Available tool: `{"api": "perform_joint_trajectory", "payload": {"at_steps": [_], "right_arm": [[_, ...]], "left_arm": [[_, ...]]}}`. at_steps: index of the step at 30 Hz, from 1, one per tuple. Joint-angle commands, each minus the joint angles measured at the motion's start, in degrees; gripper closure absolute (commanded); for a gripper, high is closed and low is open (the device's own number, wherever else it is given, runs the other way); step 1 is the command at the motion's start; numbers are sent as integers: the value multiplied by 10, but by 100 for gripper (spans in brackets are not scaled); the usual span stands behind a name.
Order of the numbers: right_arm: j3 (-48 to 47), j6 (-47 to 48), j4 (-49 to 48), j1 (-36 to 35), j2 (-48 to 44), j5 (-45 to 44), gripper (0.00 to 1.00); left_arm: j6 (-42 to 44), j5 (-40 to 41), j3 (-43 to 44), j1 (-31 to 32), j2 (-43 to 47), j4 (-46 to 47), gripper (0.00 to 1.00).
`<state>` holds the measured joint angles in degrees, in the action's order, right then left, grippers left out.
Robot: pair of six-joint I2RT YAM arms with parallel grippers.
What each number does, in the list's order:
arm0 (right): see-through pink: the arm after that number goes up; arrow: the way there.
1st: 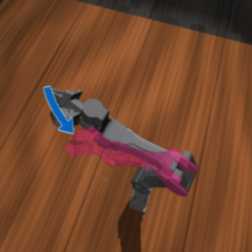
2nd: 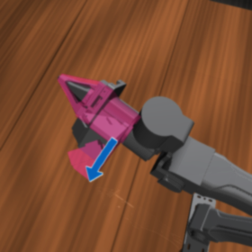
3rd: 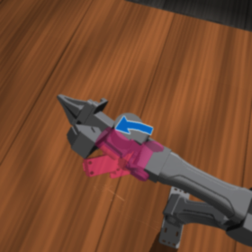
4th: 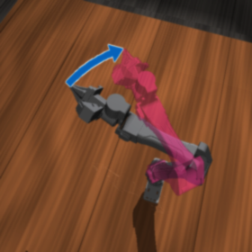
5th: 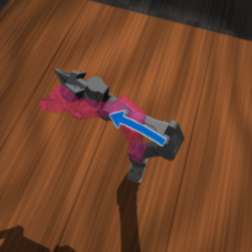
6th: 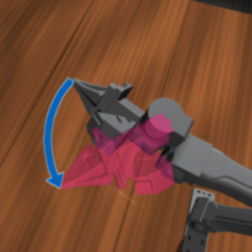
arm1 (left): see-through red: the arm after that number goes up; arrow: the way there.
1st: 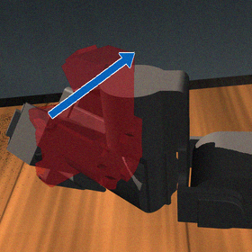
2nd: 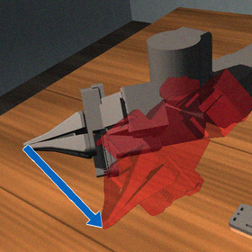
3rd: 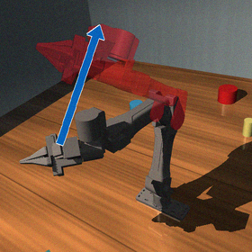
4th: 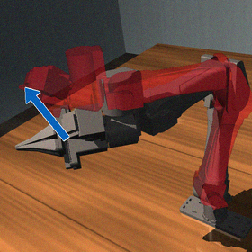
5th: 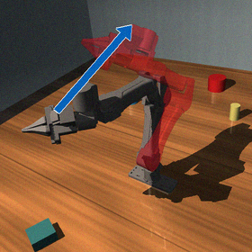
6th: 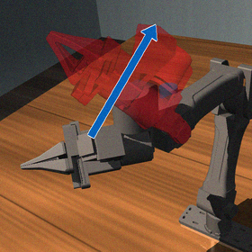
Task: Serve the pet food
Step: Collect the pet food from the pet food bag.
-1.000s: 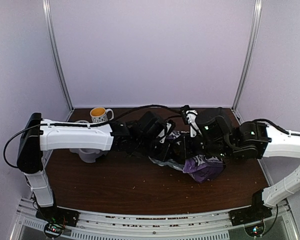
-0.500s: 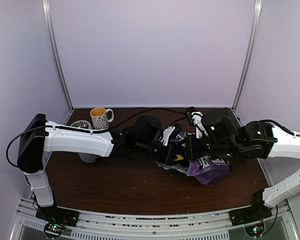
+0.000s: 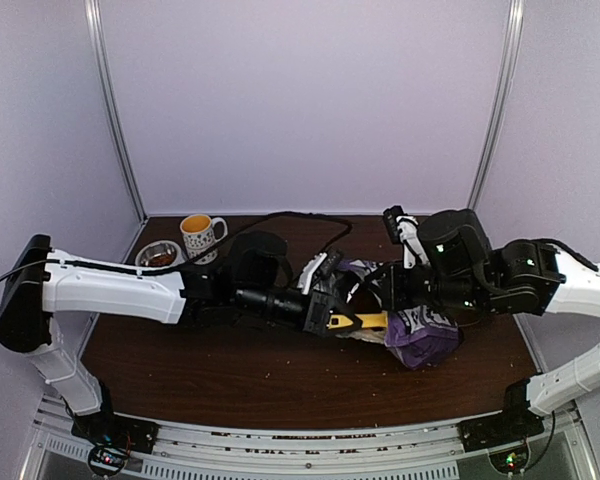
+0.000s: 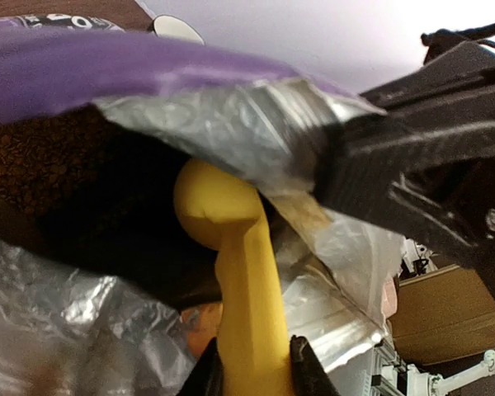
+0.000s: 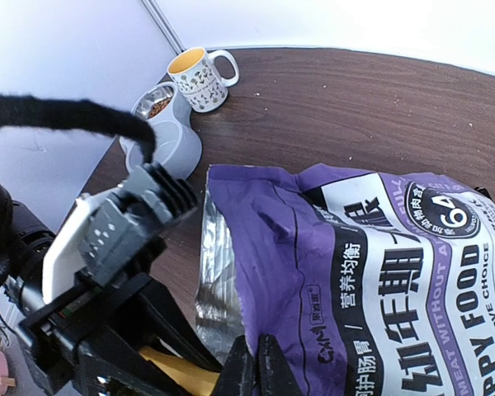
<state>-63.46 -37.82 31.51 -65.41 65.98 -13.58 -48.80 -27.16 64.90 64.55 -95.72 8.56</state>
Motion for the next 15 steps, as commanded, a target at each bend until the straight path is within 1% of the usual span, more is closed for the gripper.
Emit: {"api": "perform_joint_trajectory", "payload": {"at_steps": [1, 4, 5, 9, 15], "right_arm": [[-1, -5, -42, 9, -20, -33, 100], [0, -4, -41, 10, -22, -35, 100], [-1, -3, -40, 10, -22, -35, 100], [-1, -3, -39, 12, -24, -37, 100], [-2, 0, -35, 13, -27, -40, 100]], "left_arm": [[-57, 0, -47, -3, 60, 21, 100], [-128, 6, -117, -25, 106, 99, 100], [-142, 12, -133, -32, 129, 111, 100], [-147, 40, -157, -49, 184, 75, 100], [-196, 39, -229, -85, 258, 102, 100]]}}
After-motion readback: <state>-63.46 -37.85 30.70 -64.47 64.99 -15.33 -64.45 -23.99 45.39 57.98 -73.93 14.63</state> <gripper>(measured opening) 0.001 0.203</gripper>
